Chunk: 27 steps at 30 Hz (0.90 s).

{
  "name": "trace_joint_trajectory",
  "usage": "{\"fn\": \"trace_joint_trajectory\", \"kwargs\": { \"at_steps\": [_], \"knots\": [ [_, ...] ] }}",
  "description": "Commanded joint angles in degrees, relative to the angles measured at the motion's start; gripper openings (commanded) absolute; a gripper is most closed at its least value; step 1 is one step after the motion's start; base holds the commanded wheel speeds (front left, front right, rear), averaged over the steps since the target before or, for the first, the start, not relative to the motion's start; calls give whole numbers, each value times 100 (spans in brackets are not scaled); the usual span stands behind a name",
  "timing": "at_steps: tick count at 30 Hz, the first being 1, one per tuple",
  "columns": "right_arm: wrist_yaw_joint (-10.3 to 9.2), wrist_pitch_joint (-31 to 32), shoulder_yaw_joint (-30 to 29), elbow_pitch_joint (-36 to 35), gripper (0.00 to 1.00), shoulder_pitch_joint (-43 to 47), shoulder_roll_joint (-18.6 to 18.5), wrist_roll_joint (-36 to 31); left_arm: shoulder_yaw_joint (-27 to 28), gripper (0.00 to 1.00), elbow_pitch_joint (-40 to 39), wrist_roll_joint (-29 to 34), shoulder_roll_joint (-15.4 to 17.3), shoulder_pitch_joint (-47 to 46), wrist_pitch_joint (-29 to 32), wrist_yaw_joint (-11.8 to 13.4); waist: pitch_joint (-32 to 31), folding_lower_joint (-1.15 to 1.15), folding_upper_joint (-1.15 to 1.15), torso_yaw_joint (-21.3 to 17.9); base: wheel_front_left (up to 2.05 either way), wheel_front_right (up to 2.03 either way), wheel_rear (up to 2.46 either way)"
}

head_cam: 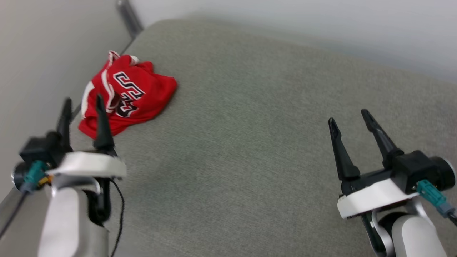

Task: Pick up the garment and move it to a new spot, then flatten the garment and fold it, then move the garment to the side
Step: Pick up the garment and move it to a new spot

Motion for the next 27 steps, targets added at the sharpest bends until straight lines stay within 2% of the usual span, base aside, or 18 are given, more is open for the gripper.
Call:
{"fn": "trace_joint_trajectory", "kwargs": {
  "at_steps": [1, 5, 9, 14, 17, 22, 27],
  "knots": [
    [-2, -8, 39, -137, 100, -178, 6, -32, 83, 100, 89, -60, 90, -328, -13, -32, 465, 0, 0, -377, 0, 0, 0],
    [-3, 58, 155, -384, 100, -380, 5, -112, 311, 100, 478, -292, 433, -1085, 231, -55, 943, 0, 0, -739, 0, 0, 0],
    [-3, 48, 274, -617, 100, -577, 7, -114, 471, 100, 976, -500, 980, -1801, 920, -102, 1364, 0, 0, -1064, 0, 0, 0],
    [-2, -19, 405, -795, 100, -782, 5, -82, 564, 100, 1717, -641, 1821, -2422, 2342, -146, 1777, 0, 0, -1421, 0, 0, 0],
    [-2, -82, 427, -837, 100, -873, 7, -45, 612, 100, 2201, -753, 2204, -2581, 3262, -154, 1965, 0, 0, -1574, 0, 0, 0],
    [-2, -186, 443, -793, 100, -954, 6, 26, 741, 100, 2905, -1079, 2519, -2708, 4528, -164, 2177, 0, 0, -1766, 0, 0, 0],
    [-2, -254, 452, -718, 100, -990, 6, 71, 800, 100, 3396, -1213, 2585, -2406, 5085, -121, 2306, 0, 0, -1877, 0, 0, 0]
  ]
}}
